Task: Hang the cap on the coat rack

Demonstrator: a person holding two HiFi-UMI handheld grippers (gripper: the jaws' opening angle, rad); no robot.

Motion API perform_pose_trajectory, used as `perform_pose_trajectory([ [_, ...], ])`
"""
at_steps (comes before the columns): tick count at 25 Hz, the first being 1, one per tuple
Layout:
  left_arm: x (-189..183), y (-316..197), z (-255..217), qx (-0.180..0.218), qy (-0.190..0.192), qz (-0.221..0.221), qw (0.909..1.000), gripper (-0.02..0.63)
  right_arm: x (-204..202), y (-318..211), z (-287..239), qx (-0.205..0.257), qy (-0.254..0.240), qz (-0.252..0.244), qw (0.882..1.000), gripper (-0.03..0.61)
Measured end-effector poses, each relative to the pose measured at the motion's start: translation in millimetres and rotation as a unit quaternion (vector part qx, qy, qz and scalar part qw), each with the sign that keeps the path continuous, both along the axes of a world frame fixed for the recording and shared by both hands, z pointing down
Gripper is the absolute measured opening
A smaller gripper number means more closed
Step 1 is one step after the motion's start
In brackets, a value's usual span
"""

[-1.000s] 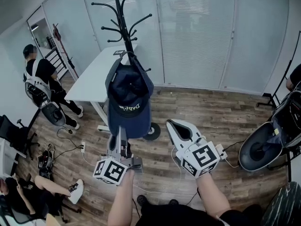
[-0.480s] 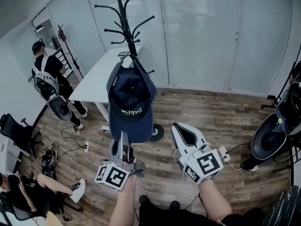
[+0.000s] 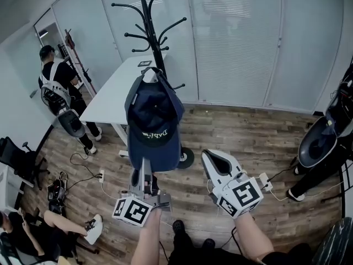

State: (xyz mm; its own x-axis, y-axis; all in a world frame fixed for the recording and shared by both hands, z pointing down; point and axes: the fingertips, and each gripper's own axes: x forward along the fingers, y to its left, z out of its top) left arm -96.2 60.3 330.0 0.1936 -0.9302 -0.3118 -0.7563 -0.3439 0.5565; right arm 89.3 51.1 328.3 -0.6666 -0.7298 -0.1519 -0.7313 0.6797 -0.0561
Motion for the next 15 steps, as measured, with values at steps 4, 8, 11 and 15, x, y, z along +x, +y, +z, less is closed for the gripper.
perform_pose_trajectory([
  [4, -25, -24, -4, 0.007, 0.014, 0.003, 0.9999, 0.031, -24, -24, -10, 0.006, 0.004, 0.004, 1.0, 0.032],
  [8, -55, -50, -15, 0.022, 0.021, 0.008, 0.9995, 0.031, -56, -47, -23, 0.012, 0.003, 0.001, 1.0, 0.032],
  [11, -79, -78, -23, 0.026, 0.027, 0.017, 0.9991, 0.031, -81, -70, -30, 0.012, 0.009, 0.009, 1.0, 0.032],
  [15, -100, -103, -31, 0.039, 0.025, 0.039, 0.9982, 0.031, -99, -92, -33, 0.007, 0.01, 0.034, 0.999, 0.032],
])
